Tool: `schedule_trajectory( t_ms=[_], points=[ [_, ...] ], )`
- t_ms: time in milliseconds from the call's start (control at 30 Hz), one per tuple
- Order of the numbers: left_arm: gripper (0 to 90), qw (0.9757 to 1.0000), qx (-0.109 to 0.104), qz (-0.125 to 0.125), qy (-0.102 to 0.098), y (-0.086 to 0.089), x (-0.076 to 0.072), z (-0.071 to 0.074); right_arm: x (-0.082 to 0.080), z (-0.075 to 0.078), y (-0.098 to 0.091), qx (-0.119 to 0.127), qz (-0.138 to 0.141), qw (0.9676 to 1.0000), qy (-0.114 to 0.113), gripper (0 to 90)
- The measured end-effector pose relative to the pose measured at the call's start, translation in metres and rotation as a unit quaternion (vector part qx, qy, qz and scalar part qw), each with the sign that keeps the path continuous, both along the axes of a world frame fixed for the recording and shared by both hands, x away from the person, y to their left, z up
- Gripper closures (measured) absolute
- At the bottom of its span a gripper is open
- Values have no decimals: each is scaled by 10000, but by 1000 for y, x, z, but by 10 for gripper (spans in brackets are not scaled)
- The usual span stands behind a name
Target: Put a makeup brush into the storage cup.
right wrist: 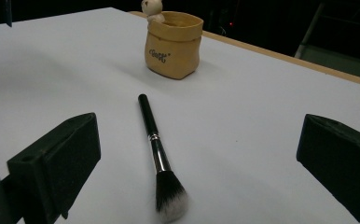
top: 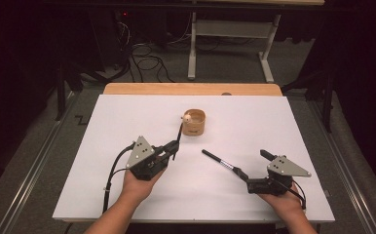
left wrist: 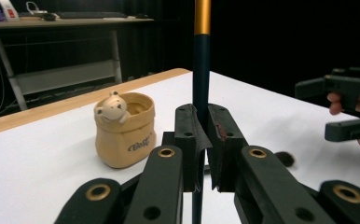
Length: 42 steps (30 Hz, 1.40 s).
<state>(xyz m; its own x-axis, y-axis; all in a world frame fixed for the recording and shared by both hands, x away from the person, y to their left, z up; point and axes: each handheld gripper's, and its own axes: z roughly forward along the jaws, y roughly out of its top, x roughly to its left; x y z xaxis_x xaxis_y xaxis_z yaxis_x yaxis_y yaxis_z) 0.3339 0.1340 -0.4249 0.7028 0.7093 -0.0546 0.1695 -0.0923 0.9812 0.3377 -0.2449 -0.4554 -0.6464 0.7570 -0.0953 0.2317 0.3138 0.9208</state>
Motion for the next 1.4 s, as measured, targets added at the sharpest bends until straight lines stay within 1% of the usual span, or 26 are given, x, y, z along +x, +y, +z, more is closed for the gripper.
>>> schedule_trajectory(
  t_ms=[33, 133, 167, 233, 300, 433, 500, 667, 733, 800, 833, 967, 1000, 1067, 1100, 1167, 1367, 1400],
  points=[
    [834, 10000, 5, -30, 4, -1, -1, -2, 0, 1, 0, 14, 2, 10000, -3, 2],
    [834, 9999, 40, -112, 34, -4, -3, -5, 0, 5, 2, 195, 65, 9998, 17, 2],
    [834, 9999, 38, -126, 23, -5, -3, -5, 0, 8, 4, 209, 70, 9998, 13, 2],
    [834, 9999, -6, -137, 21, -5, -4, -5, -1, 15, 8, 159, 117, 9998, -86, 2],
    [834, 9999, -10, -123, 15, -4, -4, -5, -2, 22, 13, 209, 176, 9995, -135, 2],
    [834, 9999, -80, -82, 28, -1, -4, -5, 1, 31, 23, 280, 250, 9992, -110, 2],
    [834, 9999, -93, -64, 29, 0, -4, -5, 4, 34, 29, 261, 264, 9992, -126, 2],
    [834, 9999, -134, -58, 47, 1, -4, -6, 12, 39, 42, 275, 329, 9990, -139, 12],
    [834, 9999, -125, -37, 15, 1, -4, -7, 16, 41, 47, 278, 352, 9989, -109, 18],
    [834, 9999, -129, -32, 34, 2, -4, -8, 18, 43, 53, 304, 415, 9986, -85, 22],
    [834, 9999, -133, -26, 36, 2, -3, -8, 19, 45, 55, 288, 429, 9986, -69, 24],
    [835, 9999, -125, -22, 40, 2, -3, -9, 21, 48, 66, 387, 550, 9977, -78, 32],
    [834, 9999, -112, -15, 35, 2, -3, -9, 21, 48, 68, 368, 541, 9978, -69, 34],
    [834, 9999, -99, -6, 42, 3, -3, -10, 23, 49, 72, 388, 600, 9974, -51, 39],
    [834, 9999, -107, 0, 45, 3, -3, -10, 24, 50, 74, 353, 606, 9975, -67, 42],
    [834, 9999, -117, 8, 62, 4, -2, -11, 24, 52, 77, 403, 634, 9972, -56, 46],
    [834, 9999, -121, 0, 89, 3, -1, -12, 25, 55, 86, 414, 718, 9965, -91, 57],
    [834, 9999, -124, -4, 92, 3, -1, -13, 25, 55, 88, 446, 757, 9961, -89, 58]
  ],
)
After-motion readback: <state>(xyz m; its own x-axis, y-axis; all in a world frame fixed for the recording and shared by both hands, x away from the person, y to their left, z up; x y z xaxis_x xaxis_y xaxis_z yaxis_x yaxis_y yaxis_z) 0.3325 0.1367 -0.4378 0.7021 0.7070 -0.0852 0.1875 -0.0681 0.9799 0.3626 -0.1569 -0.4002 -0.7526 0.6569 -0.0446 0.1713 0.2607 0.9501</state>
